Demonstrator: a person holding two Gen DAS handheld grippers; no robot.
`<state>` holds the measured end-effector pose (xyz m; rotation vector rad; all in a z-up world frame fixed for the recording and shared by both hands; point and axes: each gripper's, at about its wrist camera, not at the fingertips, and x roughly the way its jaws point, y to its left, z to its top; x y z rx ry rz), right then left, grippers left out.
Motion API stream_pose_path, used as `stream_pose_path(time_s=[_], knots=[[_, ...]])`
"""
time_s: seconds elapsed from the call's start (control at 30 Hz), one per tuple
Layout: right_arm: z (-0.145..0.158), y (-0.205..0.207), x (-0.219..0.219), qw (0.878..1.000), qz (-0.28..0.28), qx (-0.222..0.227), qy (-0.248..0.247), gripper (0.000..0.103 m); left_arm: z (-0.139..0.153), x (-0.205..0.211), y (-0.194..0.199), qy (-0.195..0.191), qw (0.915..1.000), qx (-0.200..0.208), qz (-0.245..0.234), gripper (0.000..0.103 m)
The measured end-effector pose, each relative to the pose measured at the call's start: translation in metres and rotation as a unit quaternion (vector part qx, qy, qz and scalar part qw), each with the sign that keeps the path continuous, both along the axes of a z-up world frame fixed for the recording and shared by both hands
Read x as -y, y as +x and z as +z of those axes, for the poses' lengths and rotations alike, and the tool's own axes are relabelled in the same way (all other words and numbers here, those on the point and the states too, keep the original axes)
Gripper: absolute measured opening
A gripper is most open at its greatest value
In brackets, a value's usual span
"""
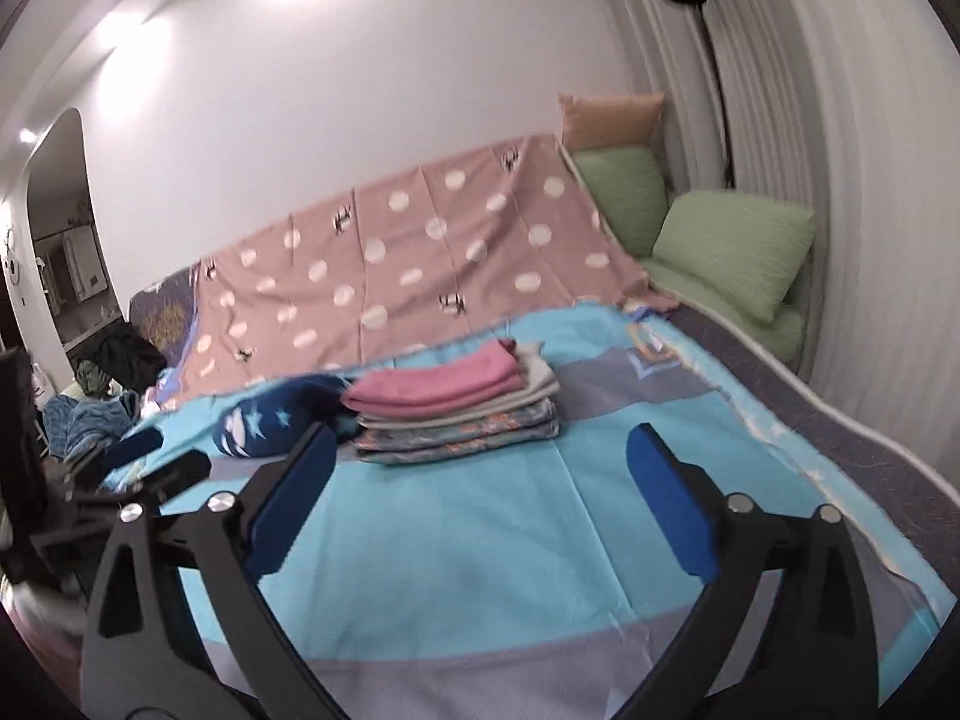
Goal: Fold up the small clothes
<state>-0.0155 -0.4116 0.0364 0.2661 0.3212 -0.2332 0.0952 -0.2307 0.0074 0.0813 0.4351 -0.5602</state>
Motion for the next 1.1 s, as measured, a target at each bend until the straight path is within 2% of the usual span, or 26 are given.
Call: stream_pose_path(time_s=[0.1, 0.27, 0.33, 0.5, 0.63, 1.1], knots=[[0.022, -0.035, -0.025, 0.999, -0.032, 0.018, -0.034, 0.101, 0.011, -0.012, -0.033, -0.018, 0.9998, -0.006, 0.007, 0.101], [0.030, -0.066, -0.041, 1.000, -0.018, 0.011, -0.010, 0.101, 0.022, -0.023, -0.070, 0.019, 0.9978, -0.001, 0.063, 0.101], [0.030, -0.074, -0.046, 1.000, -0.017, 0.002, -0.005, 0.101, 0.025, -0.027, -0.083, 0.024, 0.9980, 0.006, 0.058, 0.101], [0.023, -0.089, -0.055, 1.000, -0.016, -0.020, 0.004, 0.101, 0.026, -0.037, -0.103, 0.010, 0.9985, -0.015, 0.052, 0.101], [0.016, -0.097, -0.059, 0.999, -0.012, -0.036, 0.012, 0.101, 0.026, -0.041, -0.119, 0.013, 0.9984, -0.012, 0.055, 0.101], [0.016, -0.115, -0.071, 0.999, -0.003, -0.043, 0.002, 0.101, 0.030, -0.045, -0.147, 0.010, 0.9988, 0.000, 0.047, 0.101]])
